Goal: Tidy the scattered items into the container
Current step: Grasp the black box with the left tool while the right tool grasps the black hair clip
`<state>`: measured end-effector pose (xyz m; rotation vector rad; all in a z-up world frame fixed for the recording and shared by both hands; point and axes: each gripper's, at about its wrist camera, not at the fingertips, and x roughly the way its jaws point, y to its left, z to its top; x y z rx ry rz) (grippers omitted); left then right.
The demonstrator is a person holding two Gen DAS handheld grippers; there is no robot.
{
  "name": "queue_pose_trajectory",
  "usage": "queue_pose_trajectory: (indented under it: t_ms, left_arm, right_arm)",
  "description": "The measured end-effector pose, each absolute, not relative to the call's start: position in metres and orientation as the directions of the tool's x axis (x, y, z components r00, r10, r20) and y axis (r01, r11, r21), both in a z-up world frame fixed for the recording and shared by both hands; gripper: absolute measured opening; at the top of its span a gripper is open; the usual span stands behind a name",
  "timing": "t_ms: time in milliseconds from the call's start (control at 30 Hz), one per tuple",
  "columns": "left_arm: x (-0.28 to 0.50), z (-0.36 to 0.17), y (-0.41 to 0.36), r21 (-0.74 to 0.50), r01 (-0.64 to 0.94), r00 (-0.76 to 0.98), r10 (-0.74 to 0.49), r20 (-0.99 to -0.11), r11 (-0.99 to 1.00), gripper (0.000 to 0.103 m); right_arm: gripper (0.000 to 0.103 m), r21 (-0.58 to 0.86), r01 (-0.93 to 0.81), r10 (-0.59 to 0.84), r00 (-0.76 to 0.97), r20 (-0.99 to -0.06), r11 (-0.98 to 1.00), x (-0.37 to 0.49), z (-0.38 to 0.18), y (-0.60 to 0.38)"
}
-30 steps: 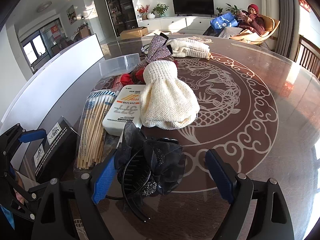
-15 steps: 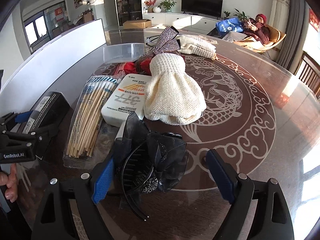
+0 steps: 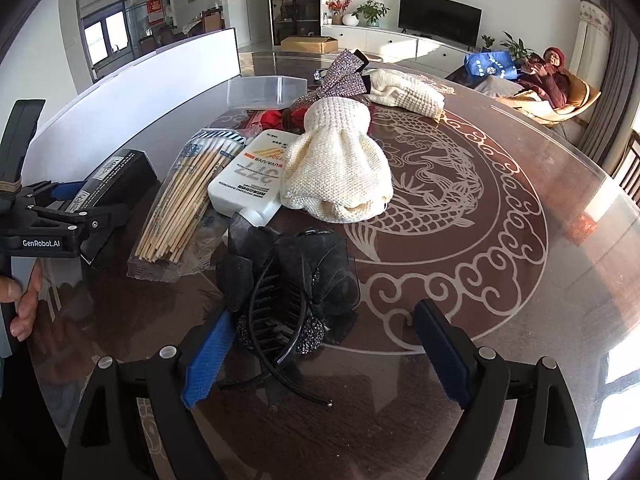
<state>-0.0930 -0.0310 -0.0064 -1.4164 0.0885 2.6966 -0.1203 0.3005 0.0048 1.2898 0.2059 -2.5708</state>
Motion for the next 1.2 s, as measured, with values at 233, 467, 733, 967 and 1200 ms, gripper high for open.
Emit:
queue_pose_trajectory:
  t_ms: [233,467,733,967,1200]
  left_arm:
    - [-0.0915,-0.0027,-0.0312,0.010,-0.102,-0.567,0.050,-0.822,-0.995,0.103]
    - [-0.0918,-0.0028,-0.0304,0.010,-0.102,-0.567,0.050,-0.822,-0.995,0.103]
    - [-0.0909,-0.0029,-0.0311,0.011,-0.102,-0.568,0.049,-0.822,-0.995,0.103]
    - [-0.0910,-0.0030,-0.0311,0.011,-0.102,-0.568,0.049,-0.822,-0.995,0.103]
    - [-0.0911,-0.0032,-0.0310,0.011,-0.102,-0.568,0.049,-0.822,-0.995,0.103]
  right_arm:
    - [0.090,-0.011,0.289,-0.164,-0.573,-0.803,-0.957,-0.1211,0.0048,0.3007]
    - [0.090,-0.010,0.289,-0.165,-0.573,-0.803,-0.957,-0.1211,0.0047,0.3008]
    - [0.090,-0.006,0.289,-0.168,-0.572,-0.803,-0.957,-0.1228,0.0040,0.3016]
    - [0.090,-0.006,0.289,-0.168,-0.572,-0.803,-0.957,-0.1225,0.0040,0.3015]
    - [0.090,-0.005,0.289,-0.168,-0.572,-0.803,-0.957,-0.1224,0.0040,0.3015]
